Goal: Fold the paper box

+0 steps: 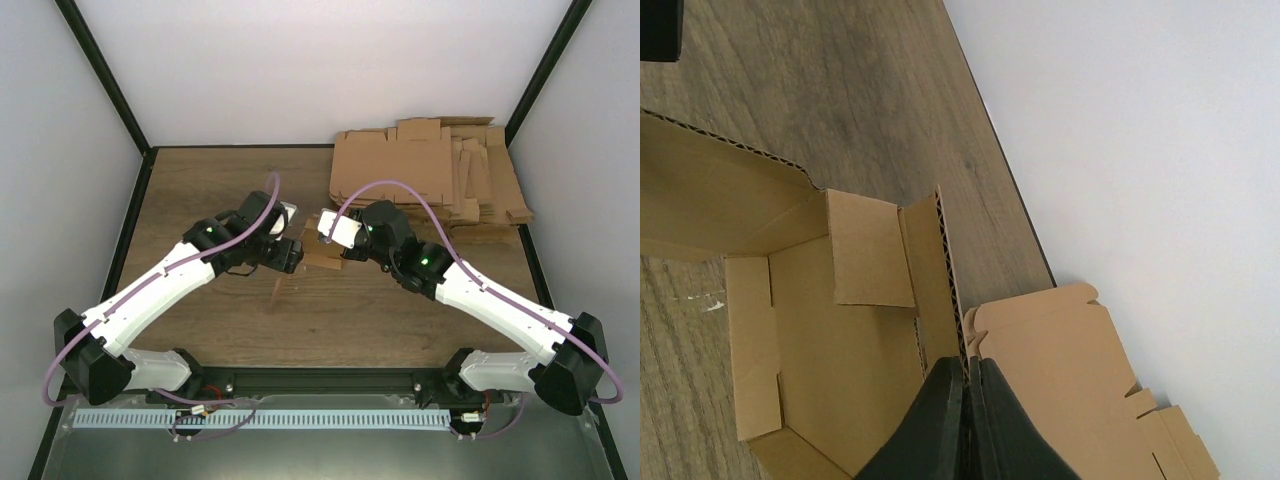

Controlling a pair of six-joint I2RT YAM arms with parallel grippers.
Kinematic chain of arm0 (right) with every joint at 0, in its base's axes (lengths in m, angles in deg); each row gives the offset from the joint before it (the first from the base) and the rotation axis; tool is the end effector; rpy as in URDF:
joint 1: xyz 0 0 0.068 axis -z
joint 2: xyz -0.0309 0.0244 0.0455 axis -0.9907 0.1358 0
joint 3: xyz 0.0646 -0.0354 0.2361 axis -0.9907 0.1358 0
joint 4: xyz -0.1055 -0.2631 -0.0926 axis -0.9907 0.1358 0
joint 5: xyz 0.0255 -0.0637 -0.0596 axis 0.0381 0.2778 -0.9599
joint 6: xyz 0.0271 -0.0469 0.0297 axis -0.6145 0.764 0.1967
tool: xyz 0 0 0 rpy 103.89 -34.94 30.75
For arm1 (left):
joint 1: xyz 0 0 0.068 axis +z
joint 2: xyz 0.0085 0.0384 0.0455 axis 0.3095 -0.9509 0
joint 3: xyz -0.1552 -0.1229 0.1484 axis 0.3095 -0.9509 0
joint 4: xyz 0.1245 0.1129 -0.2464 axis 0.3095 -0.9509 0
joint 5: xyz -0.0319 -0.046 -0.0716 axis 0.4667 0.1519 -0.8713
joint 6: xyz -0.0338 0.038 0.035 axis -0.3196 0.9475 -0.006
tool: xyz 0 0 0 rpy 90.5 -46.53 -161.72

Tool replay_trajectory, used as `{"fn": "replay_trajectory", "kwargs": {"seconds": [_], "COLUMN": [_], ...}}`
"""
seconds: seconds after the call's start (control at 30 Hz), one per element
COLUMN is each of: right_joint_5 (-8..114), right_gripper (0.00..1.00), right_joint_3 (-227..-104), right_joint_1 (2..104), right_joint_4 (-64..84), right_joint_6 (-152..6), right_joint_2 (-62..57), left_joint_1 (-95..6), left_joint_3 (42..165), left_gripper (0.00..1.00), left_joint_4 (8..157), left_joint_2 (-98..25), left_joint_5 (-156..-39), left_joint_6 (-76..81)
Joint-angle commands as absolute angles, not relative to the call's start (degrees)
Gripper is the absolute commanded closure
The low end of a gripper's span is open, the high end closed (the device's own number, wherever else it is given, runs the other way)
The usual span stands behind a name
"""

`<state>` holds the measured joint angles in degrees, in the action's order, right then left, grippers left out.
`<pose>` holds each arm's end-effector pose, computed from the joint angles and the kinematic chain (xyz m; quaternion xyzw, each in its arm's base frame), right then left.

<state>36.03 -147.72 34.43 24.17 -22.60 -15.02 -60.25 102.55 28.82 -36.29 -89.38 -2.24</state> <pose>0.2288 0.2408 0.2906 -0.5701 0.6201 -0.0489 0.5367 0.2323 -0.2109 0.2847 0.2143 0.9308 -0.1455 0.2581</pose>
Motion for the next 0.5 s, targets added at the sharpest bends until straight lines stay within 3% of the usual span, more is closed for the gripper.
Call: {"fn": "replay_trajectory", "kwargs": {"seconds": [0.0, 0.17, 0.3, 0.47], "right_joint_5": [36.9, 37.1, 37.2, 37.4], "right_gripper": [0.99, 0.99, 0.99, 0.99], "right_joint_3": [-147.4, -147.4, -147.4, -147.6], "right_joint_1": [34.1, 34.1, 34.1, 34.1], "right_joint_4": [25.4, 25.3, 25.4, 25.5], "right_joint_6": [-23.7, -23.7, -23.6, -23.4], "right_joint_2": [-15.5, -15.2, -15.0, -14.8], "left_joint_1": [-59.8, -59.7, -59.6, -59.6], "left_joint_3": [104.7, 106.1, 107.4, 109.9], "left_gripper": [0.3, 0.53, 0.58, 0.56], "left_joint_4": [28.7, 27.3, 27.0, 26.7], "left_joint_2": [-35.9, -37.6, -37.2, -37.4], "left_joint_5": [-89.5, -88.3, -87.4, -86.9], "left_joint_6": [-1.3, -1.0, -1.3, -1.3]}}
